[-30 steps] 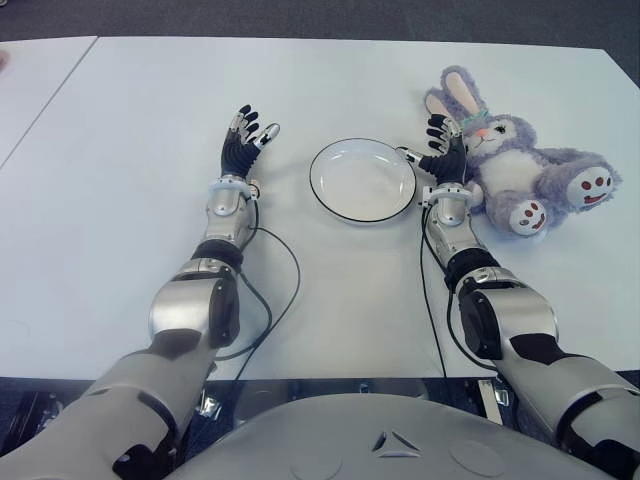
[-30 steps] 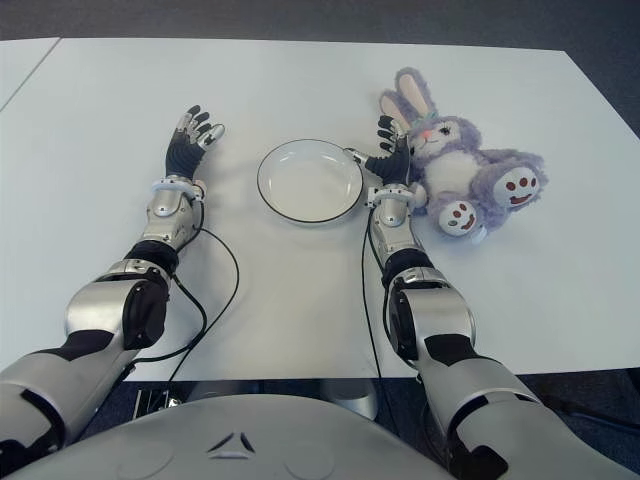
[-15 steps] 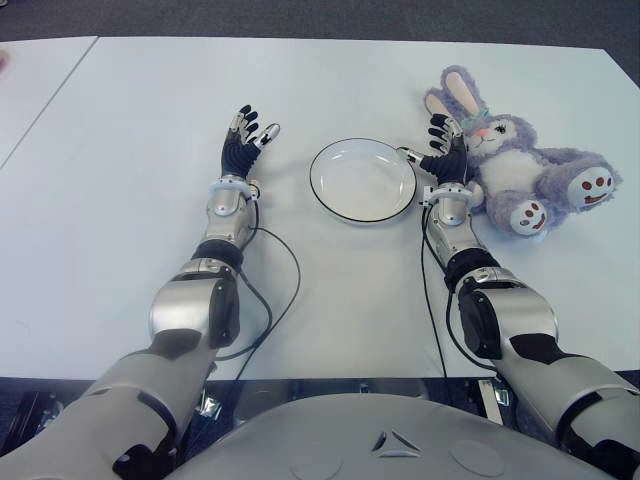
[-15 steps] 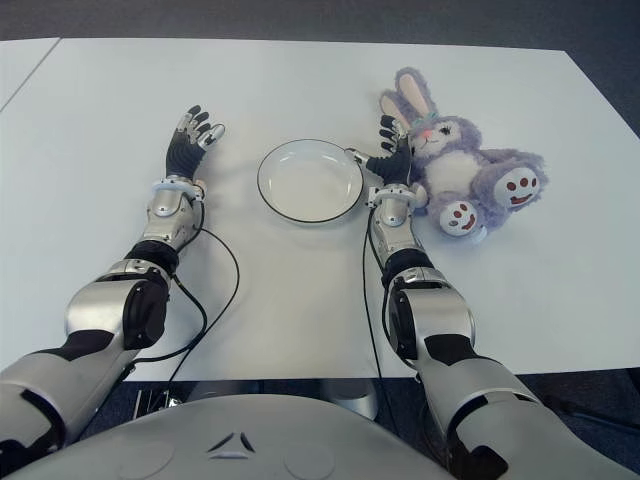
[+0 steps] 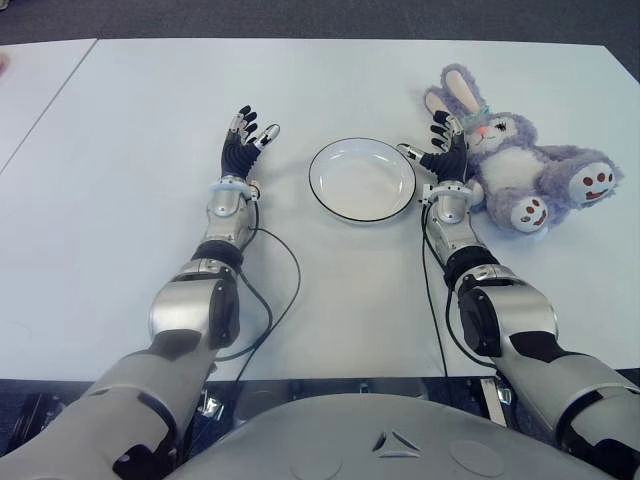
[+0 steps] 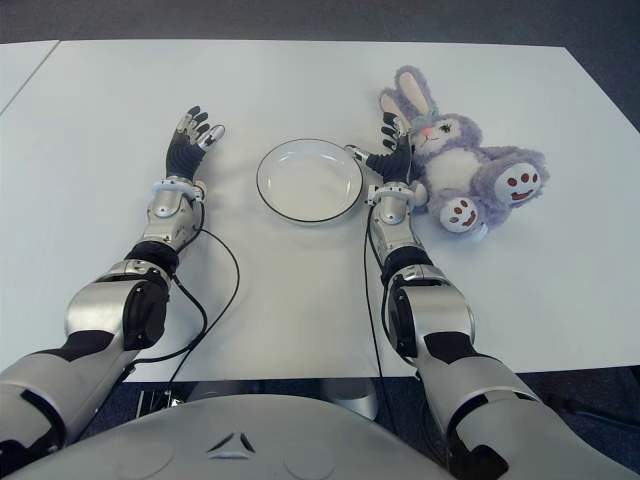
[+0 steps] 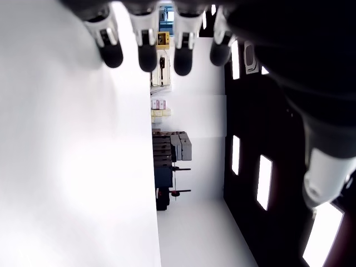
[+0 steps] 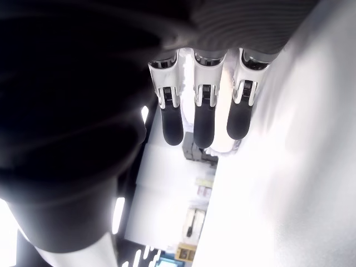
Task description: Put the doll into the plate.
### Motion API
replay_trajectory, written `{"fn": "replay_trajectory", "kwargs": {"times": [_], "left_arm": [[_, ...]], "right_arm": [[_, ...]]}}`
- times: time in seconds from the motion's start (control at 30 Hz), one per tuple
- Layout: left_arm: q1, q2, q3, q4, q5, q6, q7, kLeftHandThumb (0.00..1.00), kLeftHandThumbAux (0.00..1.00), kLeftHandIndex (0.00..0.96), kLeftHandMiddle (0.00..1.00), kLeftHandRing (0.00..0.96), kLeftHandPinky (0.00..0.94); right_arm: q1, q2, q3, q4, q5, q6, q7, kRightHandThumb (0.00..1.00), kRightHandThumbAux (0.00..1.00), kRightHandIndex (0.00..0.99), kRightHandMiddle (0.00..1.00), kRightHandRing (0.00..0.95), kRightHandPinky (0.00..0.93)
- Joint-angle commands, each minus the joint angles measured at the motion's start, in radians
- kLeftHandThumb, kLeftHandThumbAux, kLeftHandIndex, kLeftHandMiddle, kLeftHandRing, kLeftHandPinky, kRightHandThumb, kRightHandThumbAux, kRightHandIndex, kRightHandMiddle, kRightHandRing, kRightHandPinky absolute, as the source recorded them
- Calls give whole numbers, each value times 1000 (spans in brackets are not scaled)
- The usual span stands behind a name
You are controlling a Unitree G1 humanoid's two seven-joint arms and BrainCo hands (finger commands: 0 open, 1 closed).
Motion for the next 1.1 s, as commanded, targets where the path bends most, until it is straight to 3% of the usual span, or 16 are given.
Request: {"fn": "replay_trajectory", "kwargs": {"times": [0.03,0.5,1.1], "left_arm": [[215,-69,-7,144,6,142,8,0,583,42,99,81,55],[211,-74,-15,146,12,143,14,0,579,49,109,88,61],[205,-81,-18,147,16,147,20,0,580,45,102,88,67]], "right_arm": [[82,13,27,83,-32,5,-7,0,872,163,176,176,201],[-29,-34,75,69,-71,-3,-30,0,824,138,166,162,183],[-57,-98,119,64,-113,-42,-42,0,816,127,169,161,194]]}}
